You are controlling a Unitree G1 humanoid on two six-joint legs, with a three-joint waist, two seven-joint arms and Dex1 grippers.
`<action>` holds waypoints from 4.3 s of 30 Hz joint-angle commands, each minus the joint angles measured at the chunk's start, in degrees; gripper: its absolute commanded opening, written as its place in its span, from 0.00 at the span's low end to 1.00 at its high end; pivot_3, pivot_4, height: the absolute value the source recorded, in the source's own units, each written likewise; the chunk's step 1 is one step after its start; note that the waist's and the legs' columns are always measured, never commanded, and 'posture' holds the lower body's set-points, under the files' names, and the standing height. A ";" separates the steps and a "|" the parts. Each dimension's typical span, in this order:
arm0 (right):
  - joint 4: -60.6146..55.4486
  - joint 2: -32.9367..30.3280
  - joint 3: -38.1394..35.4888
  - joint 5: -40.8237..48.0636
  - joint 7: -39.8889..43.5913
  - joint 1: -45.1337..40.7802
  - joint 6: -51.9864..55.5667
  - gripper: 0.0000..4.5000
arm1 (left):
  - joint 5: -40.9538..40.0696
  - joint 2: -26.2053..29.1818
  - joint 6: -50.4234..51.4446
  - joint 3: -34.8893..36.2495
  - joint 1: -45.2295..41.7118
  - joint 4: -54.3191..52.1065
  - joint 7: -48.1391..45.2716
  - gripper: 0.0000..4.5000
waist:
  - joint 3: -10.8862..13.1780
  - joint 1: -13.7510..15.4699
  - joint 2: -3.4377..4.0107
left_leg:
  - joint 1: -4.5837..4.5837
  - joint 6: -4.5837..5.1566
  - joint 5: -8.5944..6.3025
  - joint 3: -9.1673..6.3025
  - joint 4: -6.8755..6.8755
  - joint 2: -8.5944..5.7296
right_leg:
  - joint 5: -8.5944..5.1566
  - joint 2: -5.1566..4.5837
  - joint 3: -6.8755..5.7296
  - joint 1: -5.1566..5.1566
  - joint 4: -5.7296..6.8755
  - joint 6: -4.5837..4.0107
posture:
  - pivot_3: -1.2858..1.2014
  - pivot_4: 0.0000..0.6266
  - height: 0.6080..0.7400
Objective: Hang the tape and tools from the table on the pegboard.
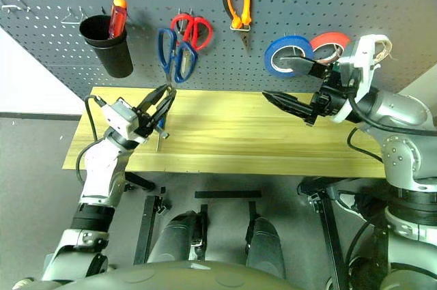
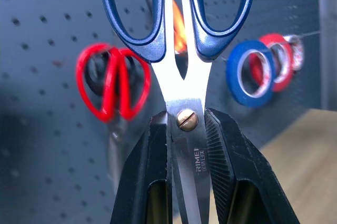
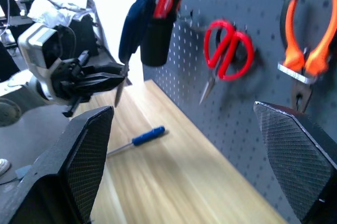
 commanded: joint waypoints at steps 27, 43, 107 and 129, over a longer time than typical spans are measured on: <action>0.63 -1.06 0.28 1.24 0.50 -4.47 0.53 1.00 | 12.02 -3.01 5.19 -2.75 -12.60 14.85 12.41 0.12 | -1.25 -0.21 -0.04 | 0.01 0.03 0.00 -0.04 0.46 0.02 | 0.04 0.03 0.02 0.11 0.21 0.03 | 0.54 0.18 0.78; -0.19 -1.03 0.54 -0.22 0.23 -2.38 -0.18 1.00 | 10.34 -4.86 3.30 0.62 -24.10 32.82 16.78 0.34 | -1.34 -0.30 -0.06 | -0.04 0.07 -0.03 -0.08 0.68 0.02 | 0.08 0.03 0.01 0.13 0.32 0.06 | 0.55 0.18 0.78; 22.61 8.74 23.48 -24.86 6.56 -12.38 -7.07 1.00 | 10.02 -2.51 72.13 4.79 -23.29 25.51 31.71 0.99 | 3.88 -0.29 0.07 | 0.20 0.06 -0.02 0.00 0.72 0.10 | 0.03 -0.01 0.29 -0.04 0.90 0.09 | 0.57 0.59 0.78; 20.40 7.69 21.05 -24.18 8.63 -10.44 -9.84 1.00 | 6.73 -1.84 64.59 5.81 -18.83 15.90 25.95 0.11 | 3.89 -0.17 0.08 | 0.19 0.04 -0.02 0.06 0.67 0.09 | 0.02 -0.03 0.29 -0.04 0.85 0.10 | 0.58 0.46 0.78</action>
